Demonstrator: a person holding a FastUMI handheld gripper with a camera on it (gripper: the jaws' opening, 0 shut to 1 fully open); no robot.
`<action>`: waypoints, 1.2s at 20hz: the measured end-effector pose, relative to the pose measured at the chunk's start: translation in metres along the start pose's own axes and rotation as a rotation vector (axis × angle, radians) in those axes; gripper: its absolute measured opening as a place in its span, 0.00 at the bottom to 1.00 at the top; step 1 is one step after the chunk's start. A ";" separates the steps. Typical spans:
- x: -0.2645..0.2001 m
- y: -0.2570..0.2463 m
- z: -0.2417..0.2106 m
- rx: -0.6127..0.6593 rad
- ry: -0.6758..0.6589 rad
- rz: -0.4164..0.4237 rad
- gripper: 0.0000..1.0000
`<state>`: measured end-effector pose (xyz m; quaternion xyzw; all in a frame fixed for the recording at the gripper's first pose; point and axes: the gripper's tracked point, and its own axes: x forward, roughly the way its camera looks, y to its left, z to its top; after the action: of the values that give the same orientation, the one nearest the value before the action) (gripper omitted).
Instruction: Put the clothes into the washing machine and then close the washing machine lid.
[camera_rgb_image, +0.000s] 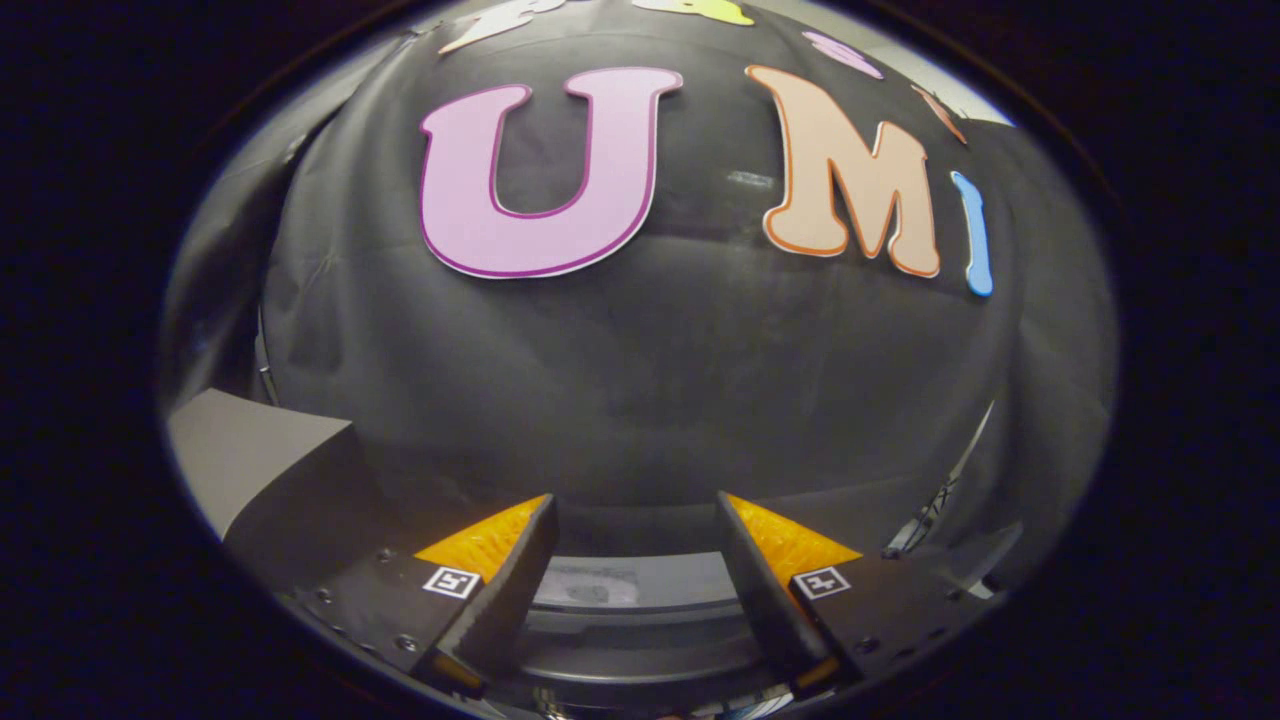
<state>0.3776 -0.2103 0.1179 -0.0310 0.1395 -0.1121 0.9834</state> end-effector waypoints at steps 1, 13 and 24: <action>-0.001 0.000 -0.002 -0.005 0.002 -0.008 0.98; -0.016 -0.009 -0.024 -0.088 0.042 -0.090 0.87; -0.040 -0.012 -0.090 -0.091 0.147 -0.103 0.87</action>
<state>0.3123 -0.2154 0.0438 -0.0745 0.2142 -0.1579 0.9611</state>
